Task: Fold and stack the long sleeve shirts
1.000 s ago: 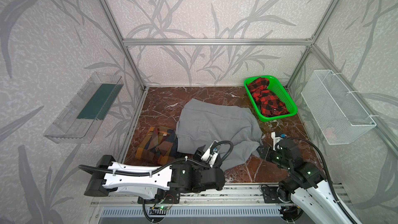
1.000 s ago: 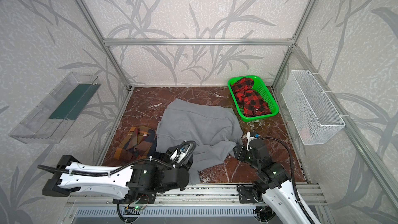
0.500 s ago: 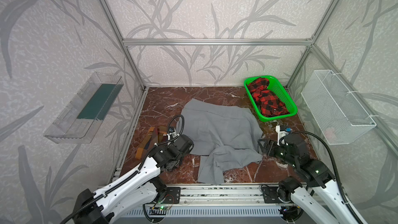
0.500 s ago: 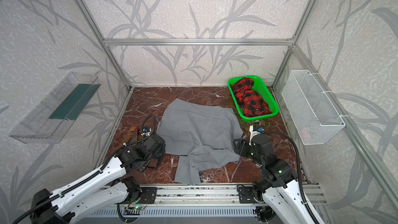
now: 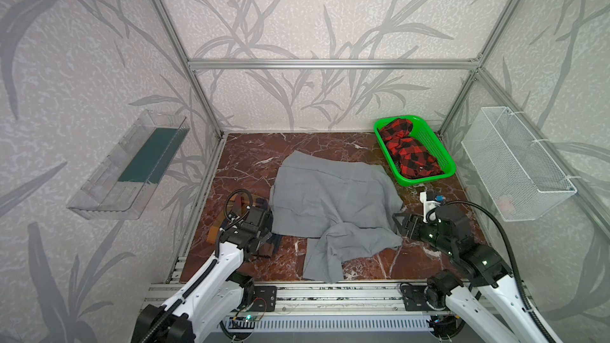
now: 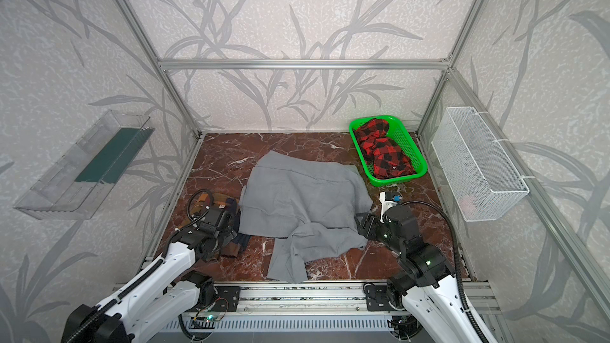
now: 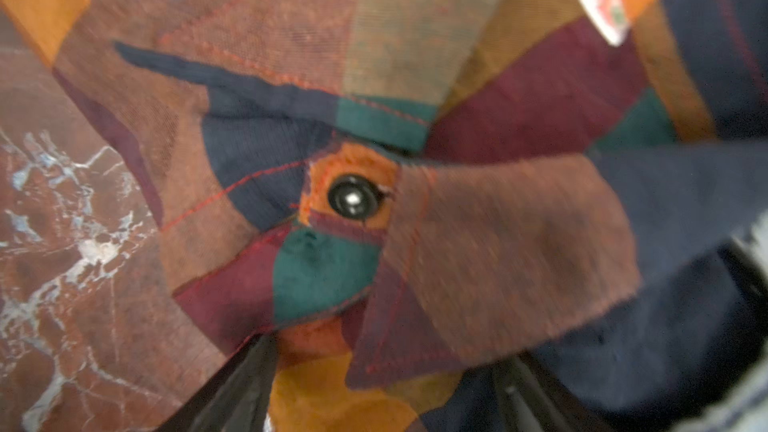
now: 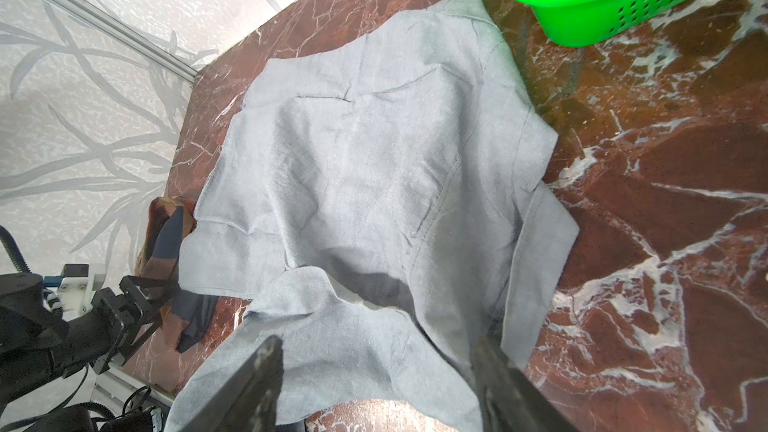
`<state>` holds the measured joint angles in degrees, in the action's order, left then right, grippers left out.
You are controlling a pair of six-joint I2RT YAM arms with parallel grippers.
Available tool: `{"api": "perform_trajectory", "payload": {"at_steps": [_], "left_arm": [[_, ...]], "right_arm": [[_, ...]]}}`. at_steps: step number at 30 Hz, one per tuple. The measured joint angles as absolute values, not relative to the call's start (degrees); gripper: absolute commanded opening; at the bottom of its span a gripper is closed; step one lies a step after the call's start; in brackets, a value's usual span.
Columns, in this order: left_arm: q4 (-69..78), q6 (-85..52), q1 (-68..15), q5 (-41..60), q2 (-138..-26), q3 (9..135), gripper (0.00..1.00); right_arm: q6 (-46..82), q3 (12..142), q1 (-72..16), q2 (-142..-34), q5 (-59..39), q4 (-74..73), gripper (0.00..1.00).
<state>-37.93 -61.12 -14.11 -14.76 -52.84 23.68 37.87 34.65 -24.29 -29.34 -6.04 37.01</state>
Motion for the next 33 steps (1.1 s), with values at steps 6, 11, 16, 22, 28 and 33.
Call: {"api": "perform_trajectory", "payload": {"at_steps": [6, 11, 16, 22, 28, 33], "left_arm": [[-33.7, -62.0, -3.2, -12.8, -55.4, 22.1, 0.82], [-33.1, -61.8, 3.7, -11.2, -55.7, 22.9, 0.86], [-33.6, -59.9, 7.8, -8.2, -57.8, 27.0, 0.93], [-35.4, -55.5, 8.0, -6.5, -55.4, 32.5, 0.93], [-35.0, -50.6, 7.2, -4.8, -52.9, 35.0, 0.91], [-34.8, -46.3, 1.9, -4.4, -60.2, 41.3, 0.92]], "right_arm": [[37.8, 34.2, -24.3, -34.5, -6.5, 34.0, 0.73], [35.5, 35.9, -24.0, -44.1, -5.3, 31.1, 0.77], [32.7, 43.0, -19.9, -59.7, -5.0, 25.8, 0.78], [30.5, 49.4, -15.1, -73.5, -2.2, 19.9, 0.78], [28.7, 58.2, -14.4, -86.9, -1.7, 18.1, 0.75], [28.6, 61.2, -15.9, -94.9, -0.6, 17.0, 0.73]]}}
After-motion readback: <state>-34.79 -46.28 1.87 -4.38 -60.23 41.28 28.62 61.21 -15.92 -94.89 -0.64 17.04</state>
